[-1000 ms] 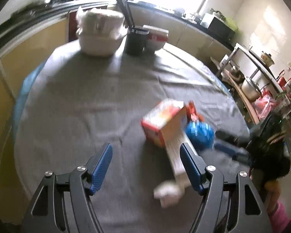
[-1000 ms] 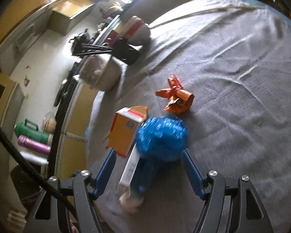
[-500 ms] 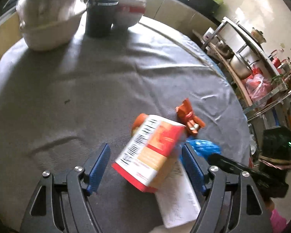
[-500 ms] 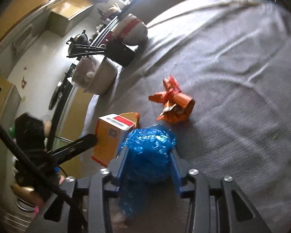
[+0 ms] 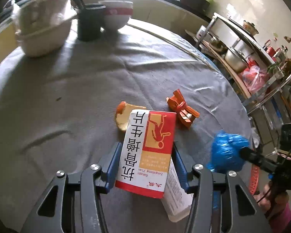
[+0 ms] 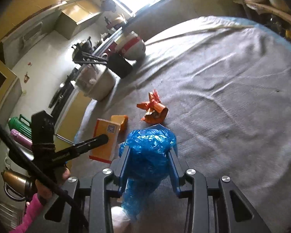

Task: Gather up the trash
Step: 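Grasp the orange box with left tool while right tool grasps the blue bag, then lift the orange box with left tool while right tool lifts the blue bag, then open left tool over the red basket while right tool releases the blue bag in, then move both open tools back over the orange peel and snack bag, then grasp the orange peel with left tool while right tool grasps the orange snack bag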

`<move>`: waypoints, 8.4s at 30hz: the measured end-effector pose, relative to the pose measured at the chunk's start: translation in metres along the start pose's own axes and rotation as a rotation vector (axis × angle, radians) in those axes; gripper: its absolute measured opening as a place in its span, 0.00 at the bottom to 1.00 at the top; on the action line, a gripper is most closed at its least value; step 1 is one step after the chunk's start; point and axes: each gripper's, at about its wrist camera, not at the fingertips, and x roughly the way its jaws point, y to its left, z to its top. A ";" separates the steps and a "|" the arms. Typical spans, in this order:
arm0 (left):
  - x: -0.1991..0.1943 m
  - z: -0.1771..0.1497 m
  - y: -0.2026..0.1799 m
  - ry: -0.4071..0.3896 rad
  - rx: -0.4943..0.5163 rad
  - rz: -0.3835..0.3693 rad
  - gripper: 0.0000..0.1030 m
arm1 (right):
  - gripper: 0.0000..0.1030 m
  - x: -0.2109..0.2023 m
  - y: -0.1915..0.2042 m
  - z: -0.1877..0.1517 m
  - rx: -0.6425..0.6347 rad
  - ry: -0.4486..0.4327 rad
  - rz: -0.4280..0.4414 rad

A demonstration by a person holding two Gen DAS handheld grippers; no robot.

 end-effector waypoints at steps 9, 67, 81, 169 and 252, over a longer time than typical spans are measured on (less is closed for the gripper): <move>-0.089 -0.036 -0.020 -0.224 -0.001 0.086 0.52 | 0.37 -0.052 0.022 -0.005 -0.045 -0.119 0.021; -0.187 -0.138 -0.151 -0.446 0.093 0.438 0.52 | 0.37 -0.188 0.059 -0.072 -0.126 -0.365 0.069; -0.193 -0.141 -0.148 -0.473 0.102 0.498 0.52 | 0.37 -0.185 0.072 -0.075 -0.150 -0.361 0.092; -0.041 -0.112 -0.362 -0.204 0.499 0.124 0.52 | 0.37 -0.347 -0.140 -0.112 0.184 -0.655 -0.274; 0.038 0.049 0.038 0.016 -0.219 0.181 0.63 | 0.50 0.128 0.033 0.083 -0.205 0.219 -0.167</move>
